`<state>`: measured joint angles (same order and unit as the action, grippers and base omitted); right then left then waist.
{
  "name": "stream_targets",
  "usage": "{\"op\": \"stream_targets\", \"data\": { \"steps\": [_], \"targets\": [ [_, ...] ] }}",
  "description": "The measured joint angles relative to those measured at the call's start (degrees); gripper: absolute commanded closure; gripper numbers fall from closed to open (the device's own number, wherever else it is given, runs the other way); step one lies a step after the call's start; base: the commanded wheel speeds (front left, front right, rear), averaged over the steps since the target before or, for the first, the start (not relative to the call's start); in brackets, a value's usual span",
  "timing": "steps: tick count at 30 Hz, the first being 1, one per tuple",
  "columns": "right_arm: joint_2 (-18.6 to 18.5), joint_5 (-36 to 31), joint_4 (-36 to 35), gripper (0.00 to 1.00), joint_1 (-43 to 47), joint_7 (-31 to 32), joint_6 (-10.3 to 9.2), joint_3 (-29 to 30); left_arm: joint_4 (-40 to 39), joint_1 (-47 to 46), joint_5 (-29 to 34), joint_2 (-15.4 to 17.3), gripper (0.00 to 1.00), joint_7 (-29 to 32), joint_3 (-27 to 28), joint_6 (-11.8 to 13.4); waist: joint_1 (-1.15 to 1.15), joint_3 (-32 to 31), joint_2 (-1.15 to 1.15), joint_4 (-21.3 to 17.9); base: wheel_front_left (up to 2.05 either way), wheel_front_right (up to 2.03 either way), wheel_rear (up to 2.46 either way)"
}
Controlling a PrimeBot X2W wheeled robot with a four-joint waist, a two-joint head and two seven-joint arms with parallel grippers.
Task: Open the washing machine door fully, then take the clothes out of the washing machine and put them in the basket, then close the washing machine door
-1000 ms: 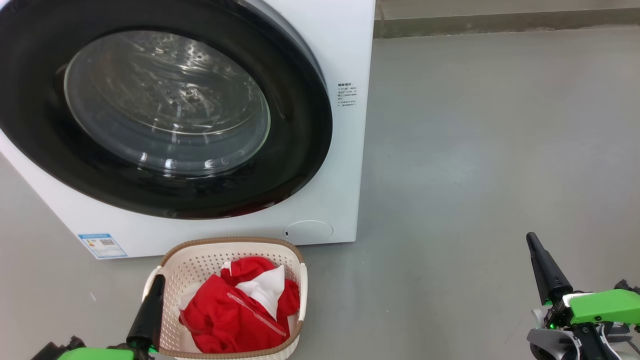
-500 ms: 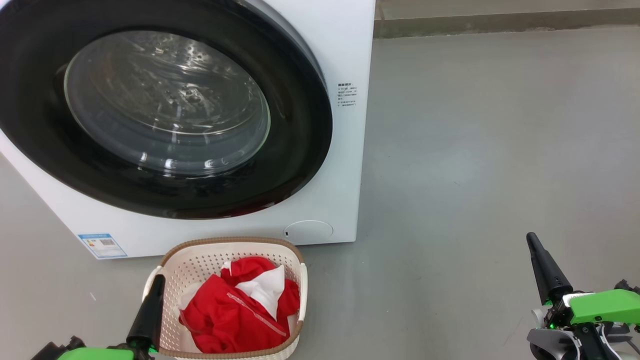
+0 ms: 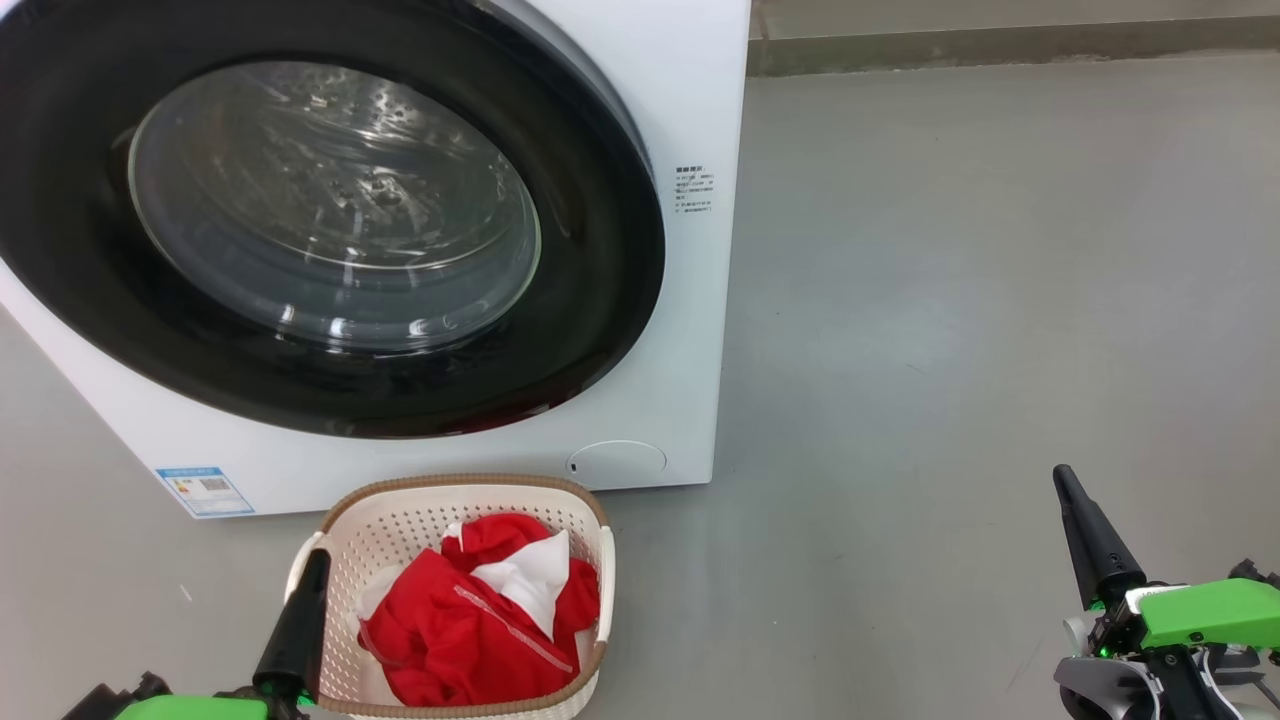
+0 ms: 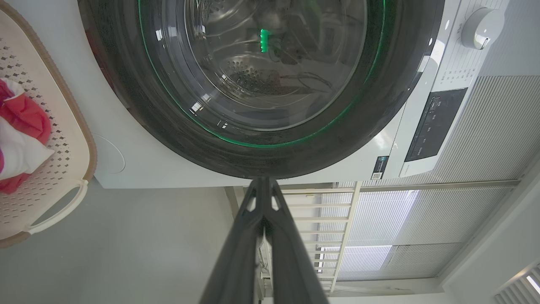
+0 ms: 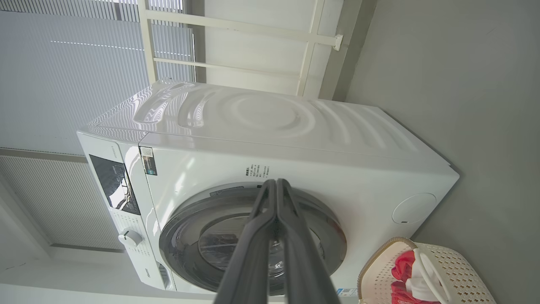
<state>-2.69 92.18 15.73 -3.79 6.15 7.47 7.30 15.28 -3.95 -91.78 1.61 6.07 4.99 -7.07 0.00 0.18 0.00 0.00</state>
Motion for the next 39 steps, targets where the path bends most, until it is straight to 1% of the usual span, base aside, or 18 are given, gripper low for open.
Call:
{"op": "stream_targets", "data": {
  "steps": [39],
  "targets": [
    [0.0,0.0,0.0,1.0,0.0,0.0,0.0,0.1,0.0,0.0,0.0,0.0,1.0,0.0,0.0,0.0,0.0,0.0,0.0,0.0,0.0,0.0,0.0]
  ]
}}
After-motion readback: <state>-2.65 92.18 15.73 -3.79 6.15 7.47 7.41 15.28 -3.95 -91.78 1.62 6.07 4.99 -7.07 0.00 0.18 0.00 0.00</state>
